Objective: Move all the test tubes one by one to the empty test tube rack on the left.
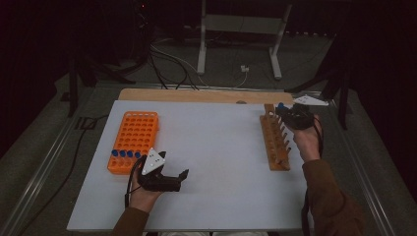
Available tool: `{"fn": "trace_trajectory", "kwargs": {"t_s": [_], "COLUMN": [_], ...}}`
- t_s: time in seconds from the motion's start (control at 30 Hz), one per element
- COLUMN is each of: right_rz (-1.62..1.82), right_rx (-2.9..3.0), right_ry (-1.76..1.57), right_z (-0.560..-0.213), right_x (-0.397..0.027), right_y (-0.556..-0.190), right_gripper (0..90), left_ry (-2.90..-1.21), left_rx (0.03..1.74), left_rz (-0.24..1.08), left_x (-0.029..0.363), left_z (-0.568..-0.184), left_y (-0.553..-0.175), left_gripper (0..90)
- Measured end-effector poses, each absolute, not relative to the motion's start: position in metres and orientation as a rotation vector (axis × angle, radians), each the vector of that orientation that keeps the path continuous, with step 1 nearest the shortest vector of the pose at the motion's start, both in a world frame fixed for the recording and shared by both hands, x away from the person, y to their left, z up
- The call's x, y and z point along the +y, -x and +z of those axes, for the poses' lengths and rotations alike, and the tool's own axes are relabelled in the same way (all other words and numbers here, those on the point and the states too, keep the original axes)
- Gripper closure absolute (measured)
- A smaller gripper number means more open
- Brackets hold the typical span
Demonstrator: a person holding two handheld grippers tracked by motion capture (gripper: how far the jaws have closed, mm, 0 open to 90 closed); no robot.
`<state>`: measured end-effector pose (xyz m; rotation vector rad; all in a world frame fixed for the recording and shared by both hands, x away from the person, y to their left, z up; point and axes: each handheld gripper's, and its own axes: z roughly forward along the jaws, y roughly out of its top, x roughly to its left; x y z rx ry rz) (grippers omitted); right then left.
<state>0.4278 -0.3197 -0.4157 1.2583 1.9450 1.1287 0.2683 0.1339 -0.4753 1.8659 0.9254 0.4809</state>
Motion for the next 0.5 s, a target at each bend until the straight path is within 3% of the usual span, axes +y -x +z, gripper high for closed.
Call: {"fn": "trace_trajectory", "kwargs": {"t_s": [0.5], "right_rz": [1.239], "right_rx": [1.972], "right_ry": [-1.179], "right_z": [-0.388], "right_x": [-0.310], "right_y": [-0.409], "right_gripper": [76.6], "left_ry": [-1.862], "left_rx": [0.911], "left_rz": [0.495], "left_x": [0.128], "left_z": [-0.468], "left_y": [-0.270], "left_gripper": [0.7]}}
